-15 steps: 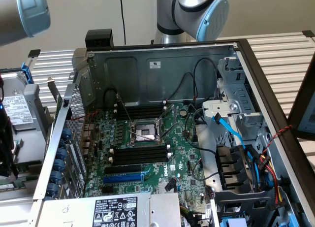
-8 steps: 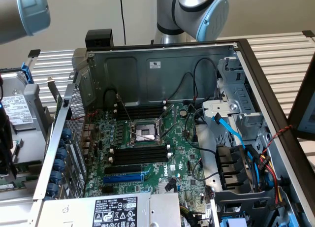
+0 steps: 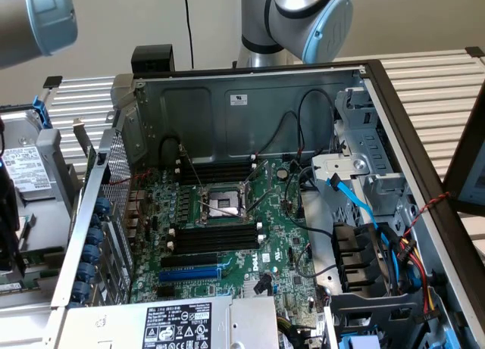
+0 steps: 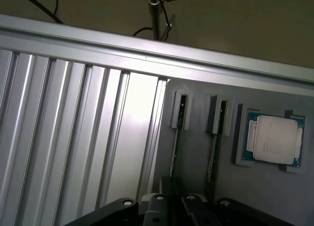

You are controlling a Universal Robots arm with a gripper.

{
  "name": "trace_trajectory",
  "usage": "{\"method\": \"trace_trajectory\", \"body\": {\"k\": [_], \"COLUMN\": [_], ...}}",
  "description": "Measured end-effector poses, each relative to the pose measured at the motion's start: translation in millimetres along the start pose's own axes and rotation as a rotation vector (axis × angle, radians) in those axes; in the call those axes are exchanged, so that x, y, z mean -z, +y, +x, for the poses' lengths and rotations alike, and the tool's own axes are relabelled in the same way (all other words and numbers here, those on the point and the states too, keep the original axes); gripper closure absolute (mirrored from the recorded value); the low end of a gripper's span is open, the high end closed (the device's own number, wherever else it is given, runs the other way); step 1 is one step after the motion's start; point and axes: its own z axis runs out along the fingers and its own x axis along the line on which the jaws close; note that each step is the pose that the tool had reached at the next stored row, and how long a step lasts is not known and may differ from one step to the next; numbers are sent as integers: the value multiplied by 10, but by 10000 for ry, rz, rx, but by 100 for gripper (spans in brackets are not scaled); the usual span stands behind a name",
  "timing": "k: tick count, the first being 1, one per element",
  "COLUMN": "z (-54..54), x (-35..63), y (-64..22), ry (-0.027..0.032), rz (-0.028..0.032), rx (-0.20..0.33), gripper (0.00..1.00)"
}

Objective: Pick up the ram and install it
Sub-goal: 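Pick up the ram and move it above insertion slot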

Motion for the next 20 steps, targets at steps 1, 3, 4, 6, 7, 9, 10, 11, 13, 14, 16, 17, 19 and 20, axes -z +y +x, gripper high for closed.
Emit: {"method": "trace_trajectory", "body": {"k": [1, 3, 4, 6, 7, 9, 10, 11, 13, 14, 16, 17, 19, 20], "z": [3, 6, 7, 8, 8, -6, -22, -33, -46, -50, -51, -52, -52, -53], "x": [0, 1, 2, 1, 2, 3, 3, 2, 0, -2, -2, -1, -1, -1], "y": [-12, -37, -44, -49, -51, -58, -62, -63, -66, -66, -67, -67, -67, -66], "ry": [23, 55, 62, 65, 67, 94, 158, 215, 345, 404, 436, 438, 443, 456], "rz": [-3, -9, -10, -9, -11, -16, -25, -33, -41, -43, -47, -47, -29, 54], "rx": [0, -2, -3, -4, -4, -4, -6, -10, -17, -21, -22, -22, -24, -30], "gripper": [82, 82, 82, 82, 82, 82, 82, 82, 82, 82, 82, 82, 82, 82]}}
